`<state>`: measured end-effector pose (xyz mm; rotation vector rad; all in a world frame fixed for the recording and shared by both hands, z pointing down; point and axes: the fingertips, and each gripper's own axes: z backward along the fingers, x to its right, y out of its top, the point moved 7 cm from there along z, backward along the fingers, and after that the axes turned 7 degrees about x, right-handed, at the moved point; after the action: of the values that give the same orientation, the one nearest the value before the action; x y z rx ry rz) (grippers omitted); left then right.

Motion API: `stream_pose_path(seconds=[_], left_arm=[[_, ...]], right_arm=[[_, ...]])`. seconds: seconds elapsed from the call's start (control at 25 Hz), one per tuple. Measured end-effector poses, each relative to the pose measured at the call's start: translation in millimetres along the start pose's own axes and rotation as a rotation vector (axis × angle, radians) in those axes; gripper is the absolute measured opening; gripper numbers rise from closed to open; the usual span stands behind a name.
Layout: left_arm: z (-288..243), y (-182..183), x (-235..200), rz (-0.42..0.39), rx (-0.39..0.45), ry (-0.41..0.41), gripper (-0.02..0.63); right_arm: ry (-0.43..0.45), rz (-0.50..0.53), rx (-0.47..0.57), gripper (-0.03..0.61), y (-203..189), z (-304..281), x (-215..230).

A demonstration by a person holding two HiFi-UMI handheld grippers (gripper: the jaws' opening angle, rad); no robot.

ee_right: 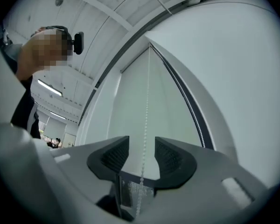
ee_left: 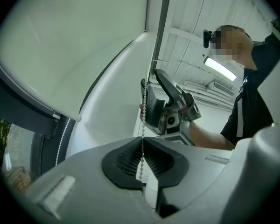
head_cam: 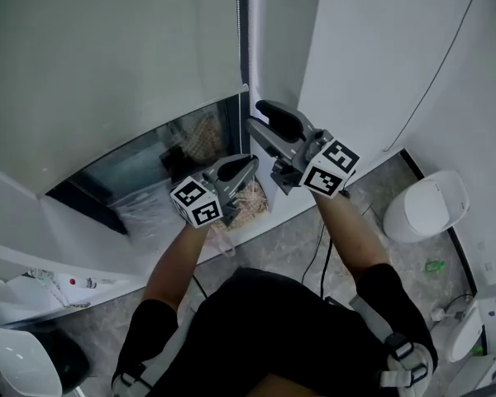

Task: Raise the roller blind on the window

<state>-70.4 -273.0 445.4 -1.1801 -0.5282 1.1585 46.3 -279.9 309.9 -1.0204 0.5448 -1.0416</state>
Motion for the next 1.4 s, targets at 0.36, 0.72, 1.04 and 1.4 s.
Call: stream_pose_path(seconds=[0.36,0.72,1.04,1.4], left_arm=[[0,1,14,-0.059,-0.005,-0.003,0.012],[11,3,3,-0.058,0.000,0.031,0.014],[38,-88,-20,0.150,-0.271,0.103,0.014],[52,-72,-20,0.075,-0.319,0.041,0.144]], right_arm=[[0.024,-0.096,0.142,0.105,33,-36,2],[0.030,0.026,0.140,0.012,36,-42,4],[-0.032,0.047,-0.051,0.011,-55,7,18],[-0.065,0.072,-0.161,0.011,-96,43,25]])
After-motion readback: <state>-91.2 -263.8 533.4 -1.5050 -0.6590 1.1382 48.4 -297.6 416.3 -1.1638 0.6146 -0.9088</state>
